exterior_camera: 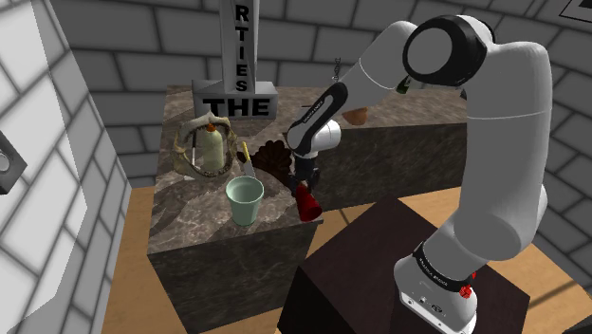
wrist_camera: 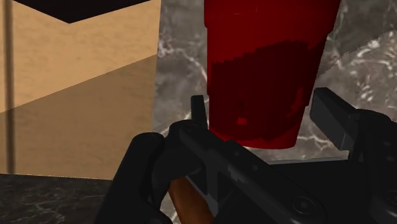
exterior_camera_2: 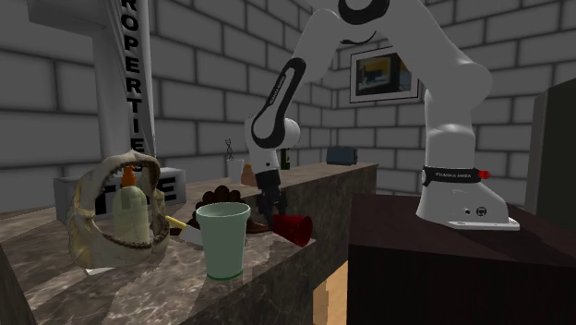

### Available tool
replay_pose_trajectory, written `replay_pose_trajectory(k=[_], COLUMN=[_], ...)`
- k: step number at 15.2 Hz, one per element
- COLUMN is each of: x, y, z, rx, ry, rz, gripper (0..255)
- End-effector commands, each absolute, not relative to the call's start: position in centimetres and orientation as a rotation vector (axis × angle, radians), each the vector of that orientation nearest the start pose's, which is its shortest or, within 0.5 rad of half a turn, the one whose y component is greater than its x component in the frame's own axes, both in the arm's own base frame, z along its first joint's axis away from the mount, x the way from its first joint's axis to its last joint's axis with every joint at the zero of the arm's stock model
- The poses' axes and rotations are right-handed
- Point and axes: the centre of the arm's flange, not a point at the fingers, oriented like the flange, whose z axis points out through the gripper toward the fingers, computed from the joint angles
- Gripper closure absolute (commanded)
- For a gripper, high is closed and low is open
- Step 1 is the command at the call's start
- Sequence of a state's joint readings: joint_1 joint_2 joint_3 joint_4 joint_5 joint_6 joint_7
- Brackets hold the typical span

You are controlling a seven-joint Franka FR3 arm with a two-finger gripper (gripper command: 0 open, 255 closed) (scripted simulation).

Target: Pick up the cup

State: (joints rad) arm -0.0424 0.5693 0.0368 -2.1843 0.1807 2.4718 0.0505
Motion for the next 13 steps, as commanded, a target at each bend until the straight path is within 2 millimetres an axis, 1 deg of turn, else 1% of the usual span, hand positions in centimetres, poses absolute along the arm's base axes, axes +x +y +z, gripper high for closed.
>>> replay_pose_trajectory(k=[1, 11, 13], x=[51.6, 51.6, 51.5], y=[-0.2, -0.2, -0.2], z=[11.3, 16.6, 16.7], rx=[-2.988, -2.988, -2.988], ry=[0.325, 0.325, 0.325], rz=[0.431, 0.431, 0.431], gripper=[255, 255, 255])
